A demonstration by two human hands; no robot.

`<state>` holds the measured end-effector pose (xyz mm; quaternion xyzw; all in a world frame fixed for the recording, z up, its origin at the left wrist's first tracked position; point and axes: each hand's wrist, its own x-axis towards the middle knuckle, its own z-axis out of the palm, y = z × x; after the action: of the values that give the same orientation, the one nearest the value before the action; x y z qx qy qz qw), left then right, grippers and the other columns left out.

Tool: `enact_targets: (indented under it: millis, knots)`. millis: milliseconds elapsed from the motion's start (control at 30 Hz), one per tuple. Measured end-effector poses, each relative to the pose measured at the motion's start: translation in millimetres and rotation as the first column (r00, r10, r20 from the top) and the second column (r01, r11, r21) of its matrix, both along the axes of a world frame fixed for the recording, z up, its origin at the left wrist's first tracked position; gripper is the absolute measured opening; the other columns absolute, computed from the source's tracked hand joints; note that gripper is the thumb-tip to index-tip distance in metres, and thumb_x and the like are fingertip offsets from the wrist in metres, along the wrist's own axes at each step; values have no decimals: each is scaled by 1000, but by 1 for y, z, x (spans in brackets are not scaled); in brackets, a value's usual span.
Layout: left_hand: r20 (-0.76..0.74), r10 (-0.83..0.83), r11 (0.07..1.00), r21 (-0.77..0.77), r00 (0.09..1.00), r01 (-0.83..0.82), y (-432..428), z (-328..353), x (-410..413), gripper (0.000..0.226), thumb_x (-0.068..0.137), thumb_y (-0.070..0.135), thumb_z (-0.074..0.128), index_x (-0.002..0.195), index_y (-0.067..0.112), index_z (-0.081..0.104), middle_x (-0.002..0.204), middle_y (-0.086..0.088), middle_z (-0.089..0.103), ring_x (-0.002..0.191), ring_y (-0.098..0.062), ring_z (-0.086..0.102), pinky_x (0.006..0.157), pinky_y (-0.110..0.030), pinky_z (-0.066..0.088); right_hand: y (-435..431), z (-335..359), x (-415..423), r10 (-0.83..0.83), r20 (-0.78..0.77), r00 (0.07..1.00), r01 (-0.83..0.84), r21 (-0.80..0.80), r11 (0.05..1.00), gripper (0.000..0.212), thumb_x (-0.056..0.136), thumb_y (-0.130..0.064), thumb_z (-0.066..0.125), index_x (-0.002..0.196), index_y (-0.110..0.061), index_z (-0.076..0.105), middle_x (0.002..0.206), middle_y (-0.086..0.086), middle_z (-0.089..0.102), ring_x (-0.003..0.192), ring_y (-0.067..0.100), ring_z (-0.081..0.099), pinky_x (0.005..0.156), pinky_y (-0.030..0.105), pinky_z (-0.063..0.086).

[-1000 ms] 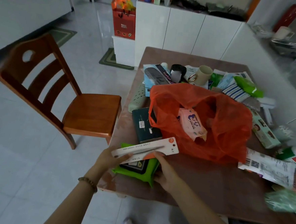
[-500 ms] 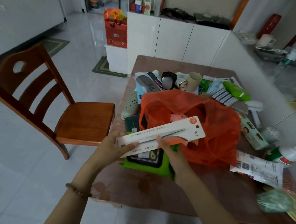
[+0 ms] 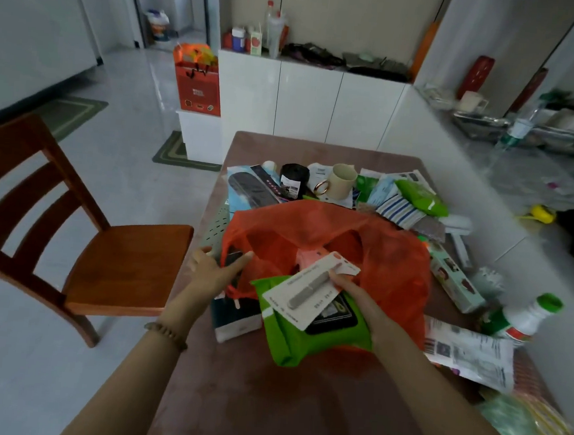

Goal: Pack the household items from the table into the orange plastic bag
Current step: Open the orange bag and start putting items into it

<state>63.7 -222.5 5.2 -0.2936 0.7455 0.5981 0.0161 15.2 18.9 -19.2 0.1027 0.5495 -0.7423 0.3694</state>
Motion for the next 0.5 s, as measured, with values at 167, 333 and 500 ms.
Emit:
enact_targets:
  millis: [167, 333, 500]
  knots:
    - [-186, -83, 997, -6, 979, 83, 8, -14, -14, 39, 94, 37, 49, 117, 6, 57, 98, 1, 67, 80, -7, 63, 59, -12, 53, -8, -19, -34, 44, 129, 991, -50, 44, 998, 75, 63, -36, 85, 128, -17, 55, 105, 17, 70, 86, 31, 71, 68, 38, 57]
    - [-268, -12, 1000, -29, 963, 4, 17, -21, -21, 26, 98, 42, 33, 94, 32, 57, 78, 6, 55, 70, -2, 54, 70, -22, 46, 11, -20, -73, -20, 137, 990, 8, 84, 996, 45, 85, -49, 57, 102, -8, 68, 86, 15, 75, 70, 27, 73, 59, 35, 60]
    - [-289, -87, 996, -49, 953, 76, 31, -18, -33, 38, 100, 37, 27, 128, 28, 52, 76, 0, 49, 65, 3, 49, 55, -4, 43, 23, -27, -100, -165, 1, 986, 163, 136, 977, 46, 87, -50, 54, 105, -9, 64, 103, 13, 70, 97, 25, 65, 87, 40, 52]
